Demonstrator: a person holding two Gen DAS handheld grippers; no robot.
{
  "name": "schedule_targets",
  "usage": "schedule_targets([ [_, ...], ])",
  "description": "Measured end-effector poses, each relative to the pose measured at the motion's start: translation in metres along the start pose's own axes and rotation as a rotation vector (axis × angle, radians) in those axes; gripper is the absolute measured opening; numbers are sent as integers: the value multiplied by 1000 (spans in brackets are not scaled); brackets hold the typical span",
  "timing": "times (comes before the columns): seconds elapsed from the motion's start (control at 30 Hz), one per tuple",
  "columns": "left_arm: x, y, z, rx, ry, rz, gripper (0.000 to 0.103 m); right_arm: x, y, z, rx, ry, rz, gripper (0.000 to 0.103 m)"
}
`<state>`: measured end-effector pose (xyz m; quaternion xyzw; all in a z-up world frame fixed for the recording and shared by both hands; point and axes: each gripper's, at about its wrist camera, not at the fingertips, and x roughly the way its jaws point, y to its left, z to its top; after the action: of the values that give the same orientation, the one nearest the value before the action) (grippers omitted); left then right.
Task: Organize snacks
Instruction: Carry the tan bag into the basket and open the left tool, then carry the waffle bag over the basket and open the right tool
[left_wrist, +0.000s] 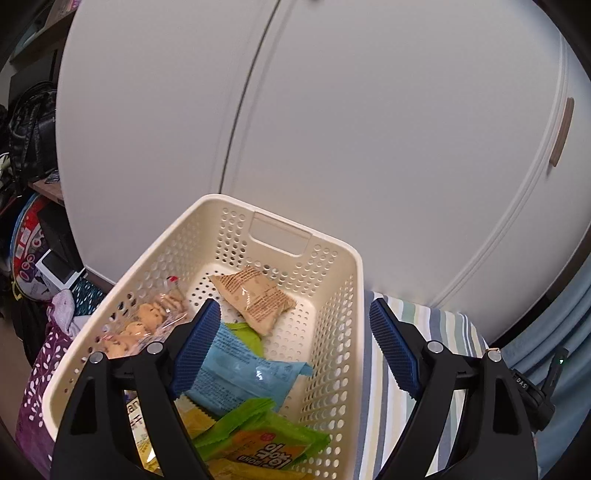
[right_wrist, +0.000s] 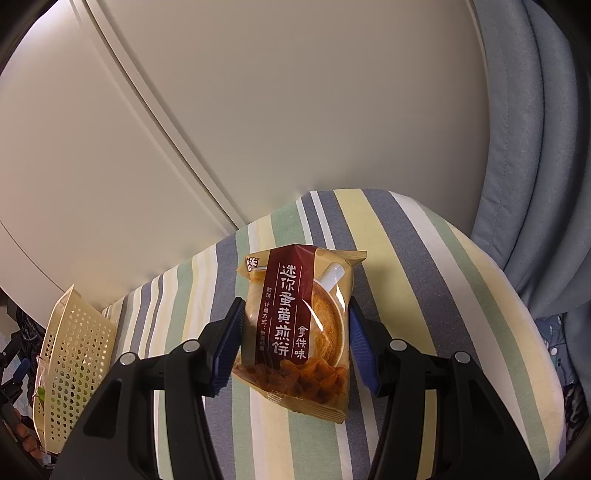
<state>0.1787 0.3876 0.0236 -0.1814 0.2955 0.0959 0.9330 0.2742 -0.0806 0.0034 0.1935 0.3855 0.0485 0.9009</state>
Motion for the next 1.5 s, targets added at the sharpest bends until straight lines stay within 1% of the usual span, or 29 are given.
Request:
schedule_targets([
  [0.2,-17,4,0,12,-47,30,85,-5,4,-1,-25,-16,15,54],
  [0.23,-21,3,0,17,-60,34,91,-5,5,-2,-30,-17,17,54],
  [0.3,-27,2,0,35,-87,49,93,-7,7,-3,-34,-19,30,54],
  [0.37,-32,3,0,52,-109,69,93,-10,8,-4,-34,-22,46,54],
  [0.47,-36,5,3,56,-128,77,93,-14,12,-5,-49,-32,58,54],
  [0.67,-39,15,5,20,-141,61,93,-23,37,-5,-75,-38,114,54],
  [0.87,-46,28,12,-5,-183,85,93,-30,95,-10,-151,-6,204,54],
  [0.93,-49,32,14,-12,-194,92,94,-35,119,-12,-173,0,249,54],
  [1.0,-52,38,16,-18,-205,104,98,-40,144,-13,-197,6,293,54],
  [1.2,-61,53,22,-42,-227,119,98,-56,218,-19,-280,30,419,54],
  [1.3,-66,59,25,-53,-244,138,99,-59,249,-25,-312,50,467,54],
  [1.4,-72,68,28,-72,-262,148,99,-59,280,-39,-344,81,512,54],
  [1.5,-79,77,30,-89,-279,159,99,-53,302,-50,-370,107,526,54],
])
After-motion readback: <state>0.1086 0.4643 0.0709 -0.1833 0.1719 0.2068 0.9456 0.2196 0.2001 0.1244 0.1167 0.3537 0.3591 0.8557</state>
